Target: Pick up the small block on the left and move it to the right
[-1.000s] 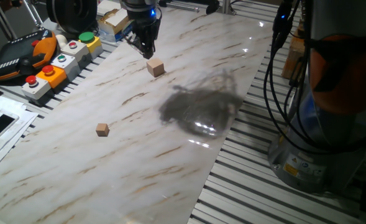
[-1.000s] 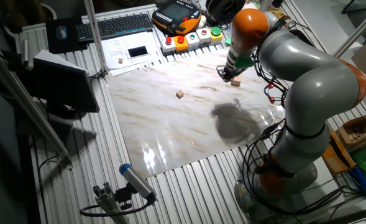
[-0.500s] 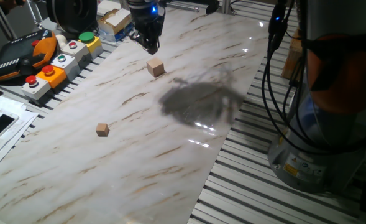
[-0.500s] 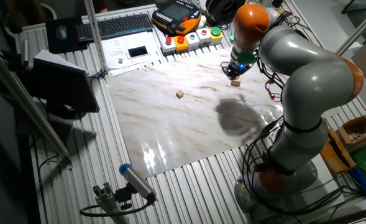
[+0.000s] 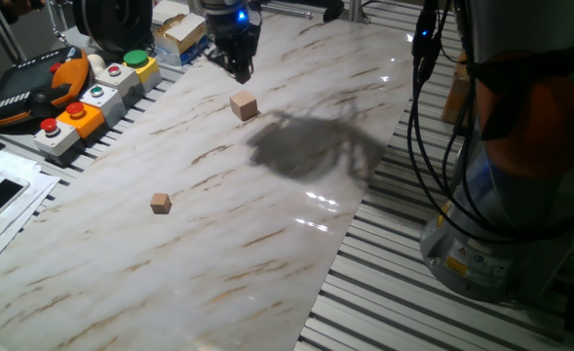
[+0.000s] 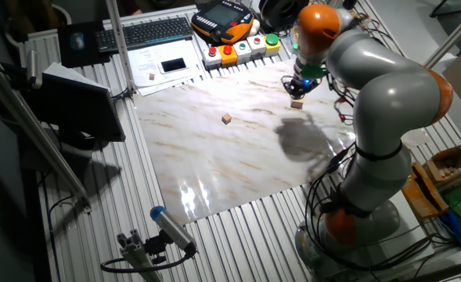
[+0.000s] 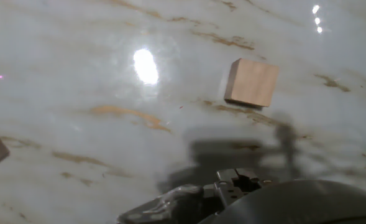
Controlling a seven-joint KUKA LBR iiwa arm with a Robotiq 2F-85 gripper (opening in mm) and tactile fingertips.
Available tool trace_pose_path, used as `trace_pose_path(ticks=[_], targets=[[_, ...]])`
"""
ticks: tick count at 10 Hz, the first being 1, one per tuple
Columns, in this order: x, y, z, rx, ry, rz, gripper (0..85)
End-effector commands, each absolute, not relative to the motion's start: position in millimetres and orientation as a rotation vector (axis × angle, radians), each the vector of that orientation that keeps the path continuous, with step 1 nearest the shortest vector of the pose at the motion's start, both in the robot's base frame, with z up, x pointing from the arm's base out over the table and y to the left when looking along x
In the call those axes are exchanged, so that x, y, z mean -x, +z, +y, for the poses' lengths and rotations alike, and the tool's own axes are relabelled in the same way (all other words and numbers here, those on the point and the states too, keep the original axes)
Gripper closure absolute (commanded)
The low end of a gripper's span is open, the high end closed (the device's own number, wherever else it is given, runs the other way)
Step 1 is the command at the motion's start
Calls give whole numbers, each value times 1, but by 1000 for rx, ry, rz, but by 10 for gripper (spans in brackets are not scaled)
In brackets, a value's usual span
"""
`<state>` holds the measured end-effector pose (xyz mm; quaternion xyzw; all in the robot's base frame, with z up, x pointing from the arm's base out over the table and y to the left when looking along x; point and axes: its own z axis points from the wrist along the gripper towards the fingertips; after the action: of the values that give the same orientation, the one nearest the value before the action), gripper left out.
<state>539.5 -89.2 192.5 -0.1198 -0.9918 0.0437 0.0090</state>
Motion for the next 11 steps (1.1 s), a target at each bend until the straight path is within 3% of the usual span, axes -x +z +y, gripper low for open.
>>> trace_pose_path(ticks=[1,11], targets=[[-541,192,-94,412,149,-3092,843],[-549,154,-127,603,116,-3079,843]])
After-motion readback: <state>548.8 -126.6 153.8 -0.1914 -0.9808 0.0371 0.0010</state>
